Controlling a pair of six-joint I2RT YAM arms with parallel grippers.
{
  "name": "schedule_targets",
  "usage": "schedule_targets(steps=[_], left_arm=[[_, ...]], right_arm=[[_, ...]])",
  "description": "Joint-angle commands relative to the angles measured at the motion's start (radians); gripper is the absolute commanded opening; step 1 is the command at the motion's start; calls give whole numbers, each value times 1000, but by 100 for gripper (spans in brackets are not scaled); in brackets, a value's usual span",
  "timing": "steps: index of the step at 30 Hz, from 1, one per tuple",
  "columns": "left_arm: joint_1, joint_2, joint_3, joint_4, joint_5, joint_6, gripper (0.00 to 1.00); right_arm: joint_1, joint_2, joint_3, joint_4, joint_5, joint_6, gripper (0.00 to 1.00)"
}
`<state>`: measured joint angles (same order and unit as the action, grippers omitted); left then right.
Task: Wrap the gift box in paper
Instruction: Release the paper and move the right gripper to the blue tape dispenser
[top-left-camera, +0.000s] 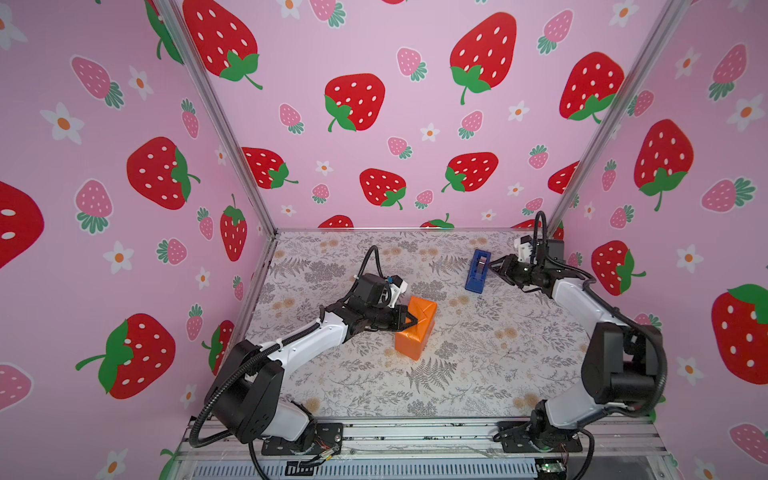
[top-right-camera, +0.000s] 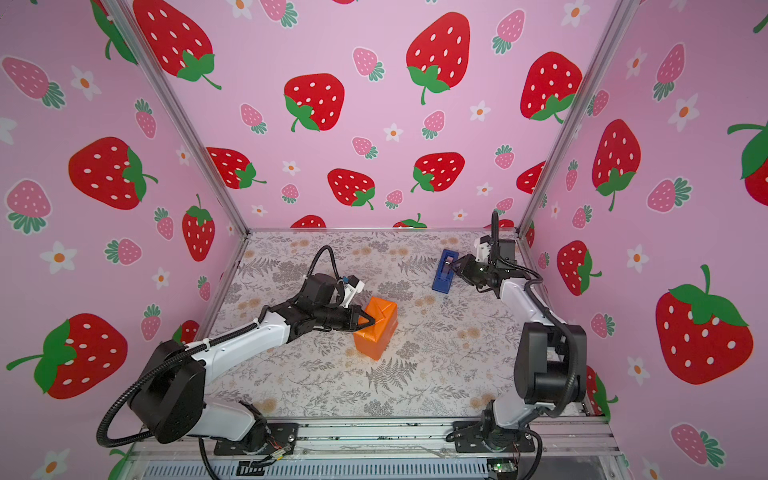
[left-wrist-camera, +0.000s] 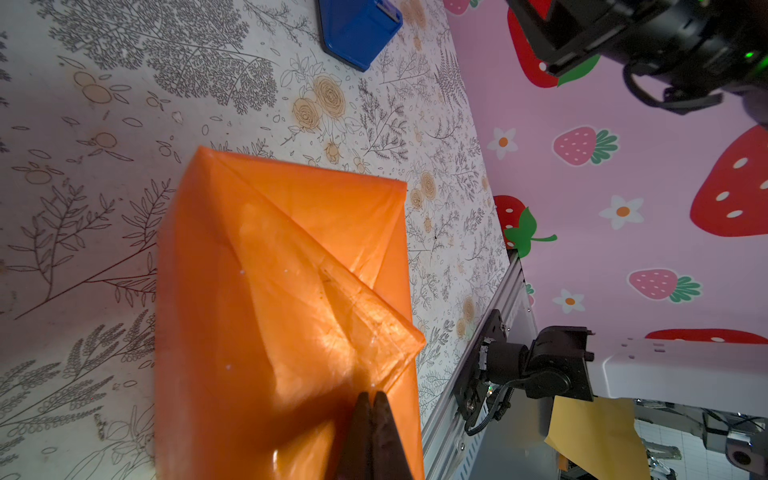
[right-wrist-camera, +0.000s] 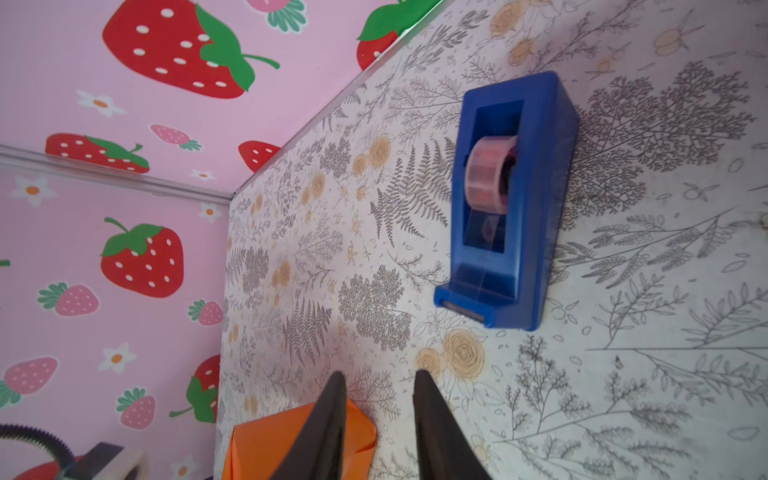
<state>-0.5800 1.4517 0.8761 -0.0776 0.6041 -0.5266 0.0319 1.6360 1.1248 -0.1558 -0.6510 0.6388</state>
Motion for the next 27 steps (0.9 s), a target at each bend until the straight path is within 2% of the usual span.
schedule_targets(steps=[1,4,8,14,17,22,27], left_arm=[[1,15,-31,-113,-46,13,0],[1,22,-28,-110,-37,12,0],[0,24,-24,-114,-33,14,0],[1,22,-23,-119,-36,16,0],[0,22,-20,-120,-35,15,0],[1,22,-22,-119,-37,13,0],[2,24,-19,-125,-35,15,0]], right_arm=[[-30,89,42,55,-128,-42,32],[-42,185,94,58,-140,-48,33],[-43,298,135,100,-221,-24,34],[-43,386,165,101,-210,-17,34],[-43,409,169,120,-239,-6,34],[-42,457,172,177,-334,47,29],[-41,491,185,187,-368,75,21]])
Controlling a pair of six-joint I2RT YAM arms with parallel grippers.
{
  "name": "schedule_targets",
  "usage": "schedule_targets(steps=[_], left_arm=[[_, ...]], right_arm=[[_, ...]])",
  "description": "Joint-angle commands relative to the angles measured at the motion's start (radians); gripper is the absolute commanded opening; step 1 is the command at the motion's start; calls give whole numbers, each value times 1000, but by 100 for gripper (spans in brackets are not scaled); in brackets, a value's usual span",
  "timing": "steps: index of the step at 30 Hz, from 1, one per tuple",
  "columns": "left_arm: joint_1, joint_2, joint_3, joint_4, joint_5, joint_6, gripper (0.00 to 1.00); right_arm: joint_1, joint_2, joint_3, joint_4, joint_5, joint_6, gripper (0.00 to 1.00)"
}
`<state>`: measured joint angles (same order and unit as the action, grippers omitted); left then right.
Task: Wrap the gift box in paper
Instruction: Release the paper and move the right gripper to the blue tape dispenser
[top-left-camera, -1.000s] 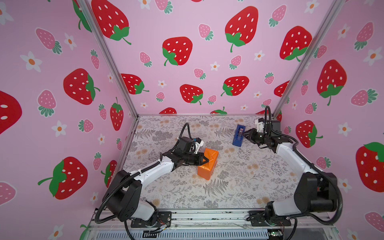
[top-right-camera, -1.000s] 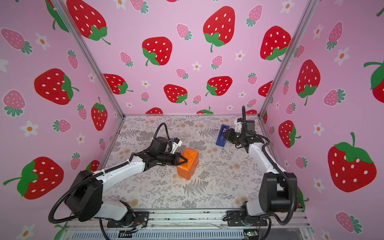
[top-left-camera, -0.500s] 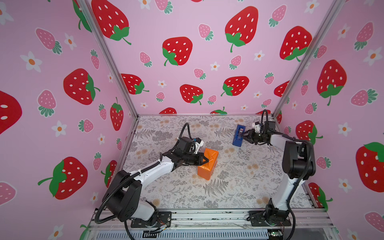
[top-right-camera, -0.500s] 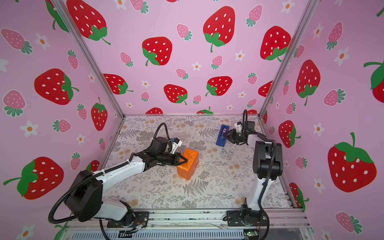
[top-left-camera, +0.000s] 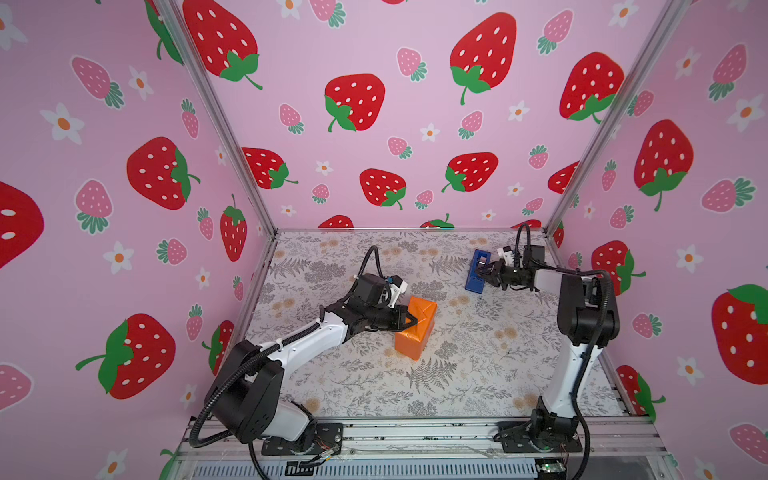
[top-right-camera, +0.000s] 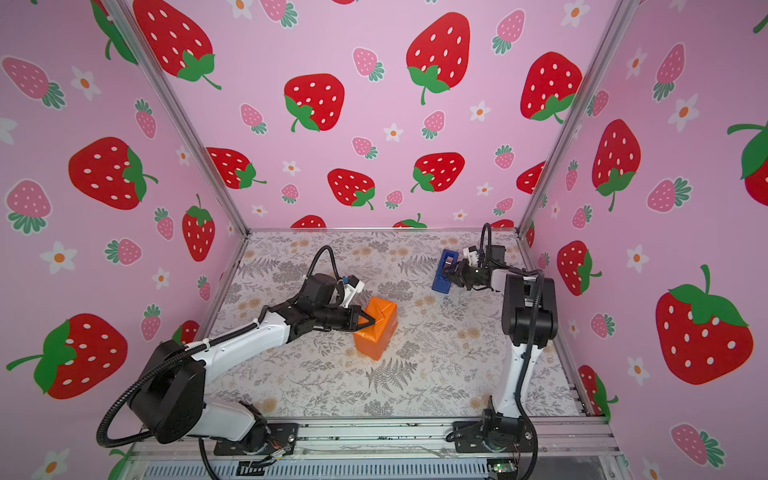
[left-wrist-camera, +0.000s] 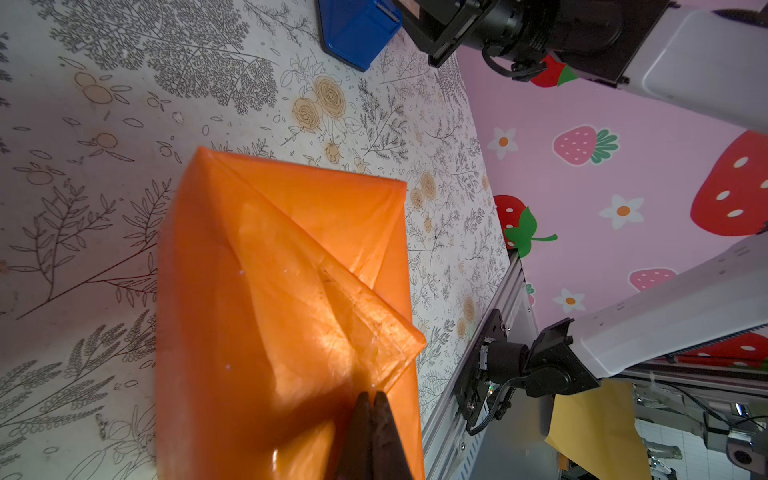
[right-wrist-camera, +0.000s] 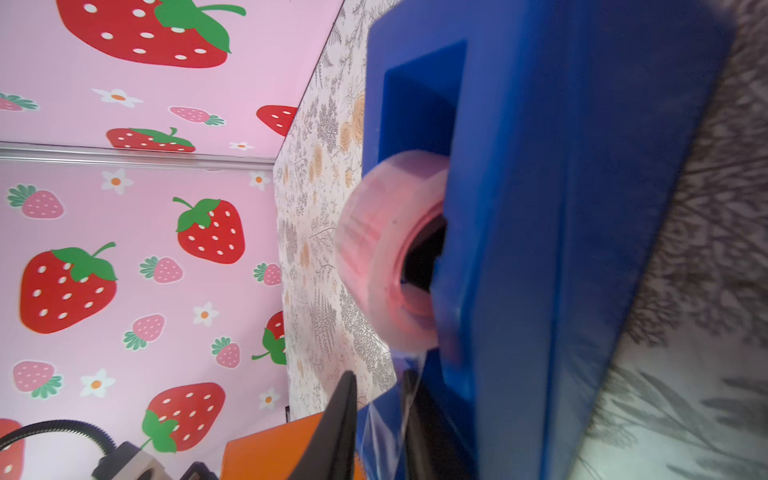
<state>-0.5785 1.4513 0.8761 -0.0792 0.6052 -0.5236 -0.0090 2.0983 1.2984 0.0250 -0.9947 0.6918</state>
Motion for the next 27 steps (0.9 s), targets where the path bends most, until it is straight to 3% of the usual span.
schedule_targets(steps=[1,7,17,27], left_arm=[[1,26,-19,-124,-37,13,0],[1,18,-23,-129,-42,12,0],[1,13,-25,-138,-53,10,0],[2,6,-36,-142,-56,11,0]], right_arm=[[-1,29,12,11,-32,26,18],[0,-20,12,6,-18,47,0],[19,-180,-43,-89,-40,17,0],[79,-328,-285,-64,-13,0,0]])
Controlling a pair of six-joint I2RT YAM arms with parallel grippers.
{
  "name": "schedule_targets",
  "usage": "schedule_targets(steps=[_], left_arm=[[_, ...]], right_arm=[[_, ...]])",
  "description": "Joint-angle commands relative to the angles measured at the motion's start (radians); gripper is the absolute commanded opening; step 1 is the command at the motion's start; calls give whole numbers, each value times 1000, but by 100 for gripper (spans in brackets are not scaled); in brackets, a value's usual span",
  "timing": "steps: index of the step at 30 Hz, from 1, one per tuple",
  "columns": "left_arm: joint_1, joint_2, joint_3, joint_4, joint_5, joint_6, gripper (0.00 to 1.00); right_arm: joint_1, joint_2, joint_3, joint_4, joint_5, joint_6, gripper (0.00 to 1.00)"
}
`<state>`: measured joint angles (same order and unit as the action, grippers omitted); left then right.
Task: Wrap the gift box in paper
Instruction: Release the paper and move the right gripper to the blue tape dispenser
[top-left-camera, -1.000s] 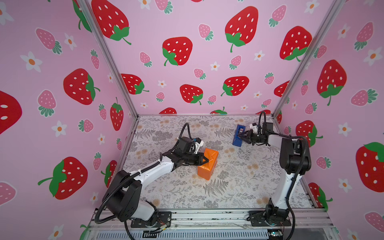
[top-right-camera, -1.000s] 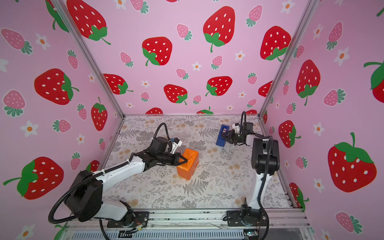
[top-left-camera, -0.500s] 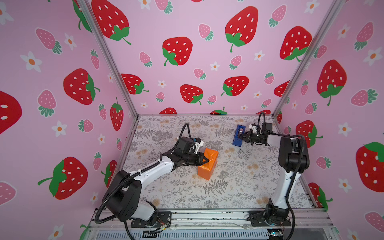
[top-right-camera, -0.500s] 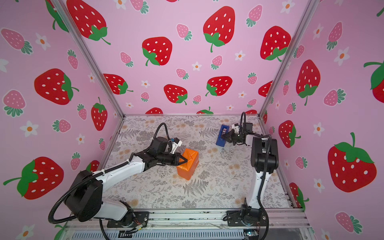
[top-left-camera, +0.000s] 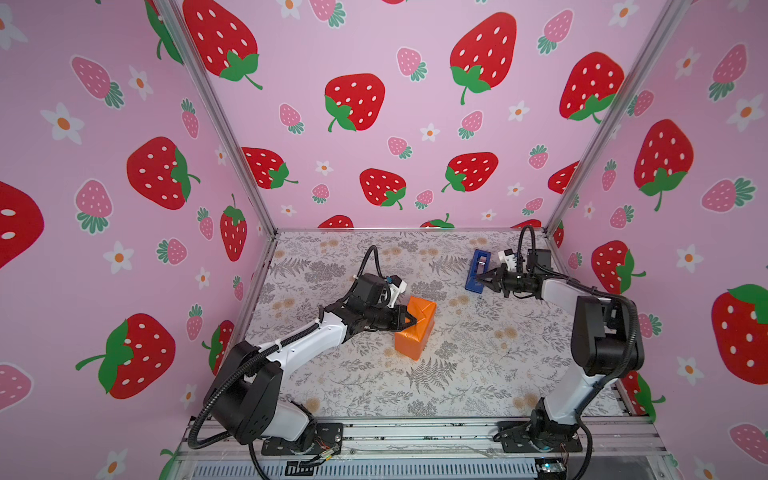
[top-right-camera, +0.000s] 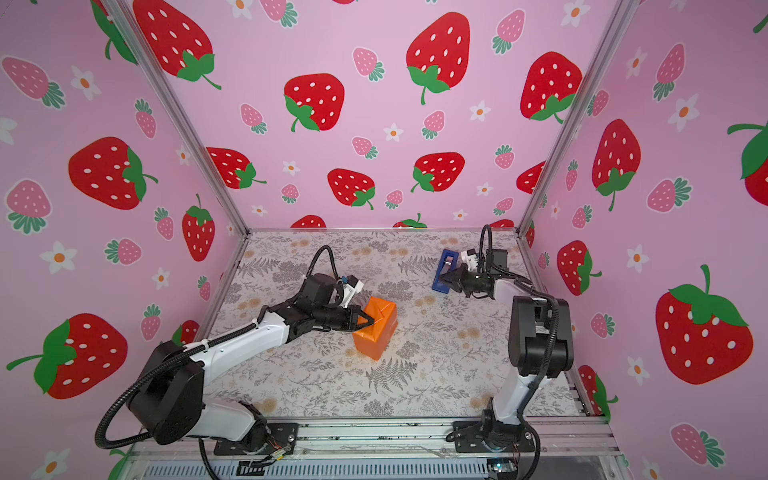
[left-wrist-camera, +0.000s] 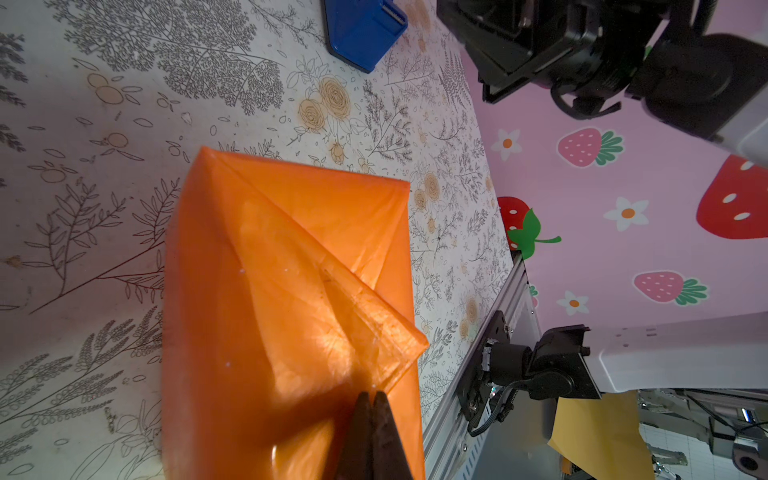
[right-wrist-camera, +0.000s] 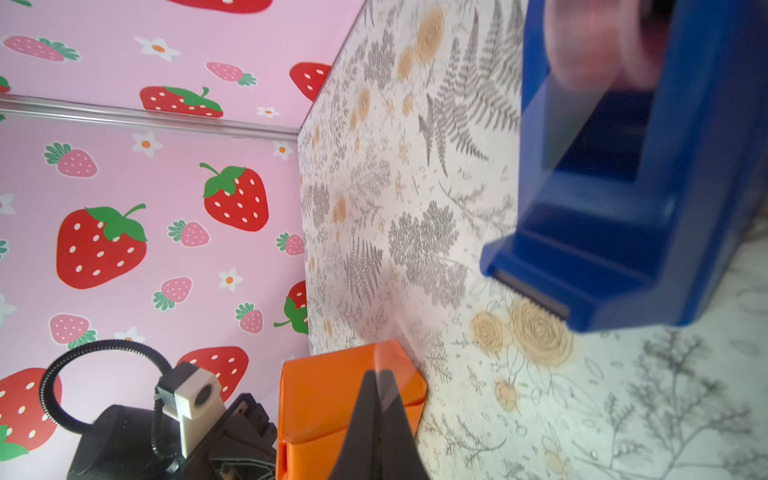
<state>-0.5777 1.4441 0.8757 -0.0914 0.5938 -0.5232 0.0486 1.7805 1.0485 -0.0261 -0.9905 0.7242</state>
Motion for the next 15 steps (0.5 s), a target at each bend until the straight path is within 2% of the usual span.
schedule_targets(steps=[1,9,13,15], left_arm=[[1,15,-36,-131,-43,13,0],[1,15,-38,-136,-47,15,0],[3,17,-39,-145,-49,17,0],[2,13,-40,-148,-51,17,0]], right_arm=[[23,-4,-47,-14,-6,-38,0],[31,139,-39,-77,131,-137,0],[25,171,-23,-192,318,-225,0],[16,147,-47,-205,371,-236,0]])
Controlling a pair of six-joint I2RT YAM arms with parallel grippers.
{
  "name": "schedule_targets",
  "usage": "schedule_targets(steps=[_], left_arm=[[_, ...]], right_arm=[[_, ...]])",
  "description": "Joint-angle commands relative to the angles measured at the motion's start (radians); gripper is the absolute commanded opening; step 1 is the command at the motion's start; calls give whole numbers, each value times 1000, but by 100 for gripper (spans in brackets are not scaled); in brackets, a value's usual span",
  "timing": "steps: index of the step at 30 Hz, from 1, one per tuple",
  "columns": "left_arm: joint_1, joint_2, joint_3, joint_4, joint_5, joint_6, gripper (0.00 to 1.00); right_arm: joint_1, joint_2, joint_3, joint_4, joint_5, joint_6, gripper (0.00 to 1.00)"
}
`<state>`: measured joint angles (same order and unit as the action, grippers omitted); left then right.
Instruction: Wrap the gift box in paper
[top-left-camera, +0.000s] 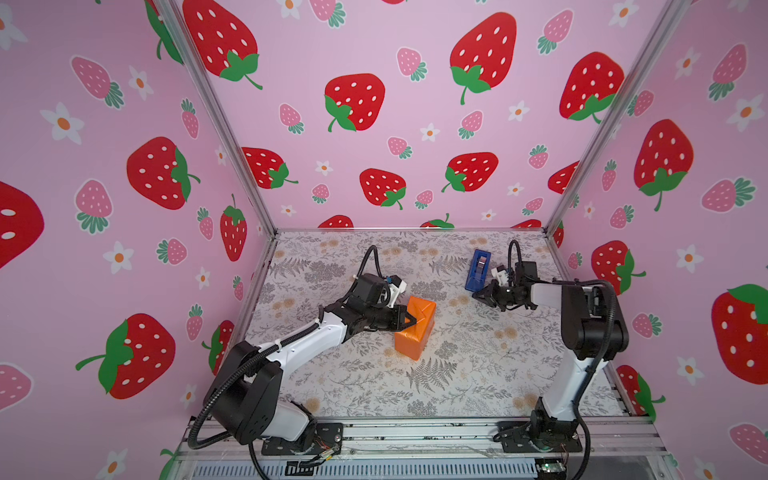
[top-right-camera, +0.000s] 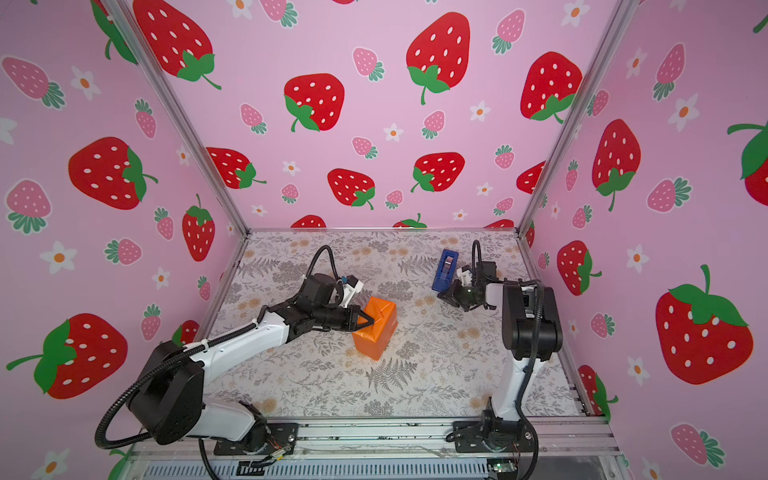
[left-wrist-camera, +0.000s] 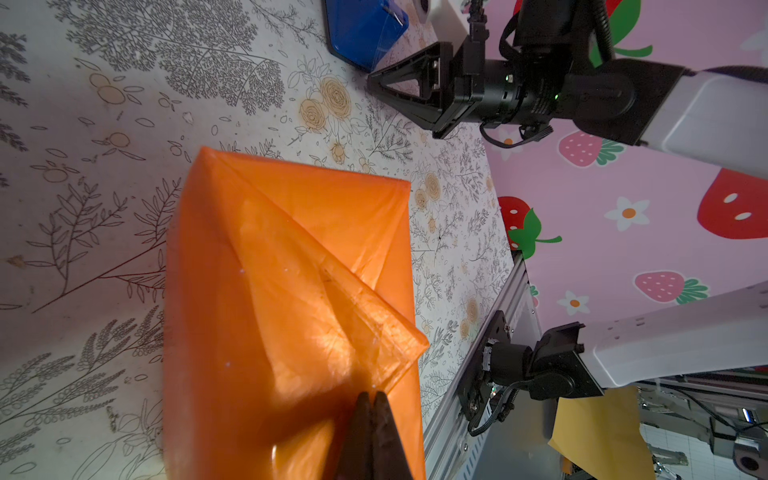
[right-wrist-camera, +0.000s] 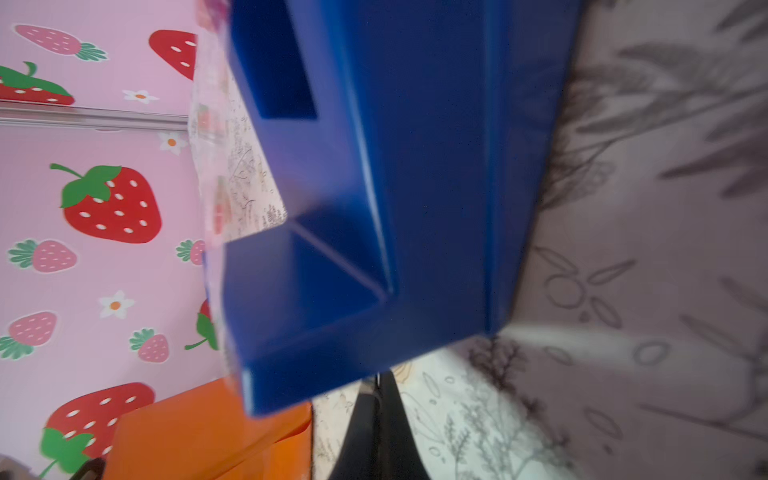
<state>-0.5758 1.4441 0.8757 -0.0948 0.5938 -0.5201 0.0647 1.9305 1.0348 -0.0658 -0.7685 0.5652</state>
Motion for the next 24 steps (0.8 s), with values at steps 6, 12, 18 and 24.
schedule_targets(steps=[6,12,18,24], left_arm=[[0,19,-38,-136,-47,11,0],[1,25,-34,-138,-38,16,0],[2,22,-26,-162,-44,36,0],[1,28,-20,-167,-40,45,0]], right_arm=[[1,-126,-27,-259,242,-124,0],[20,-215,-7,-328,146,-159,0],[122,-324,77,-434,-54,-186,0],[303,-363,204,-502,-221,-171,0]])
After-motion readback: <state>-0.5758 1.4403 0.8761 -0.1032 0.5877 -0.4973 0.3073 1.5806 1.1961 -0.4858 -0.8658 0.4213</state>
